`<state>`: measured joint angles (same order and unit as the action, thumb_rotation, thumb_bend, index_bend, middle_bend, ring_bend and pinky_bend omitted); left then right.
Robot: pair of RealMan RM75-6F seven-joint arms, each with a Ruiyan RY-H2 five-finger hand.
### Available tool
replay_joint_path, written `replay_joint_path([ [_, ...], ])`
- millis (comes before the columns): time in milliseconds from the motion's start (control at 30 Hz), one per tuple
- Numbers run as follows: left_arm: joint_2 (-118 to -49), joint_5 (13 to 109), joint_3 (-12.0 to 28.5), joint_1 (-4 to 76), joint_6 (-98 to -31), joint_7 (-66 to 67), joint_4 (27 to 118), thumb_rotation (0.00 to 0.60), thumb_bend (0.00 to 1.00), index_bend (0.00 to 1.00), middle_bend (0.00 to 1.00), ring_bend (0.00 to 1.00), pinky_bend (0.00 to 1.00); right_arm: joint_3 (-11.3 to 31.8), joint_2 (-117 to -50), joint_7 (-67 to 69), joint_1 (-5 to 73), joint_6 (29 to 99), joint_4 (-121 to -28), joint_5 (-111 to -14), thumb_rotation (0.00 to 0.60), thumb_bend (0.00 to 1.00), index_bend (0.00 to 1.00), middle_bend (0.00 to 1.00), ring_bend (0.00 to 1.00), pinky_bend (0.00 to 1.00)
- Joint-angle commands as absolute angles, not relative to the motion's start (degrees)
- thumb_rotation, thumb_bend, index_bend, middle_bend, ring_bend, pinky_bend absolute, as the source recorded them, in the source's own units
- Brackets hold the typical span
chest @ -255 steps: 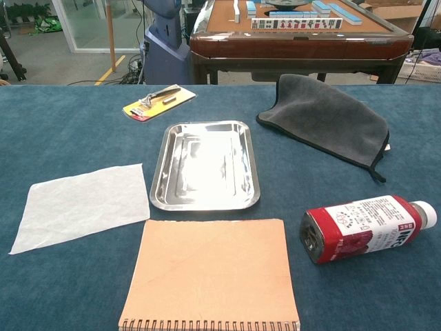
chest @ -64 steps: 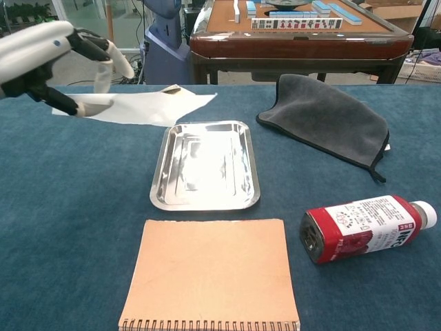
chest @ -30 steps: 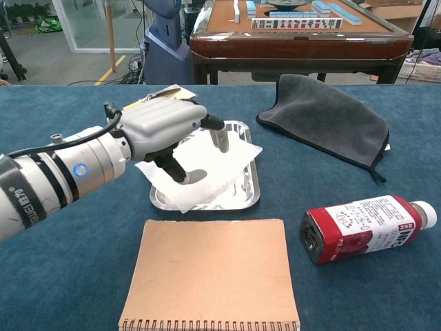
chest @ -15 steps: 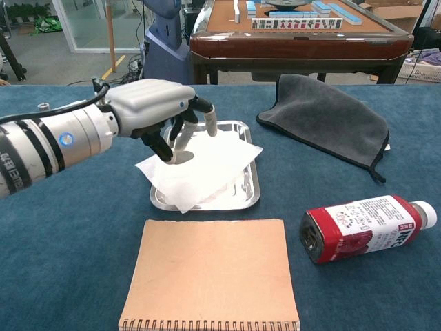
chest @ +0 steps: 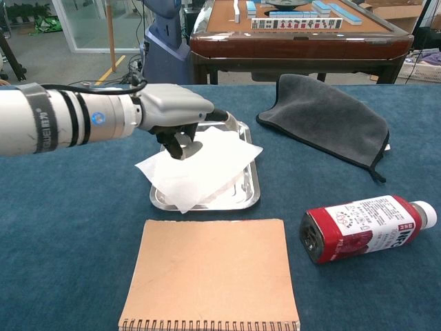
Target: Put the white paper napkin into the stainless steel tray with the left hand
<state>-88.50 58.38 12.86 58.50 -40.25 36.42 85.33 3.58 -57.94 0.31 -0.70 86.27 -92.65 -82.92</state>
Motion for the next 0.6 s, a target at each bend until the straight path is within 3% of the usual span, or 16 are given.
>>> replay_joint_path([
  [33, -89.9, 55.7, 12.5, 61.3, -38.4, 37.8, 82.7, 0.600, 0.57, 0.11, 1.00, 1.00, 1.00, 3.6, -57.9, 0.1, -0.5, 86.0, -92.8, -82.9, 0.600, 0.13, 0.14, 0.26, 0.16, 0.21],
  [600, -96.1, 39.3, 6.0, 73.8, -37.2, 49.6, 74.3, 0.600, 0.57, 0.12, 1.00, 1.00, 1.00, 3.6, -58.3, 0.1, 0.0, 84.6, -92.5, -82.0, 0.600, 0.13, 0.14, 0.26, 0.16, 0.21],
])
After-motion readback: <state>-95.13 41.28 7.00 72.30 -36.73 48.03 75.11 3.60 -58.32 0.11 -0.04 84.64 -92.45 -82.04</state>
